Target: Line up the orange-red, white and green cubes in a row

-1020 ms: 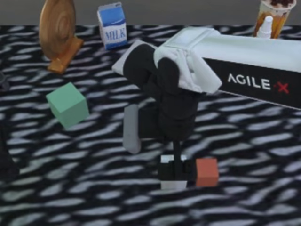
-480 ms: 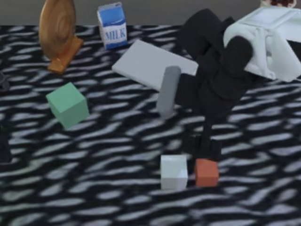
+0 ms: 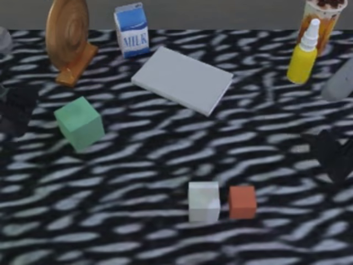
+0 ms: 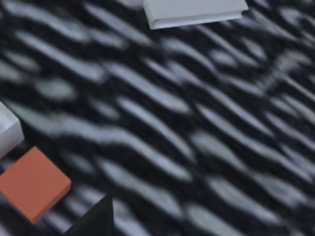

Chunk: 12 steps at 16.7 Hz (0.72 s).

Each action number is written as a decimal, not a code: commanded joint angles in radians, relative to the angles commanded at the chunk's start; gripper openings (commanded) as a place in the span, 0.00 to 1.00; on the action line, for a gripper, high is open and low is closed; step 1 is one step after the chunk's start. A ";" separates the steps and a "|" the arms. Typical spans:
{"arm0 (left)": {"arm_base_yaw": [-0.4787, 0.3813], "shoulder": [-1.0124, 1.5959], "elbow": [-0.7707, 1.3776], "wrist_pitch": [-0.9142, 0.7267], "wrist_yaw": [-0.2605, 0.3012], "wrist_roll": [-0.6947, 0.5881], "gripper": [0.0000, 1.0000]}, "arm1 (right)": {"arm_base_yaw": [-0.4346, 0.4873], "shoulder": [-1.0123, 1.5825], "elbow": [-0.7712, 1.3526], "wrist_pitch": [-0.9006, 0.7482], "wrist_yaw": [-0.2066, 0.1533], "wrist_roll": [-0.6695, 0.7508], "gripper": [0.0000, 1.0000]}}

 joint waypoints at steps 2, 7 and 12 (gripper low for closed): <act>-0.020 0.231 0.185 -0.126 0.001 0.070 1.00 | -0.078 -0.213 -0.174 0.100 0.002 0.074 1.00; -0.062 0.751 0.613 -0.399 0.004 0.225 1.00 | -0.248 -0.703 -0.567 0.328 0.019 0.248 1.00; -0.086 1.089 0.908 -0.562 0.004 0.325 1.00 | -0.348 -1.010 -0.802 0.495 0.044 0.375 1.00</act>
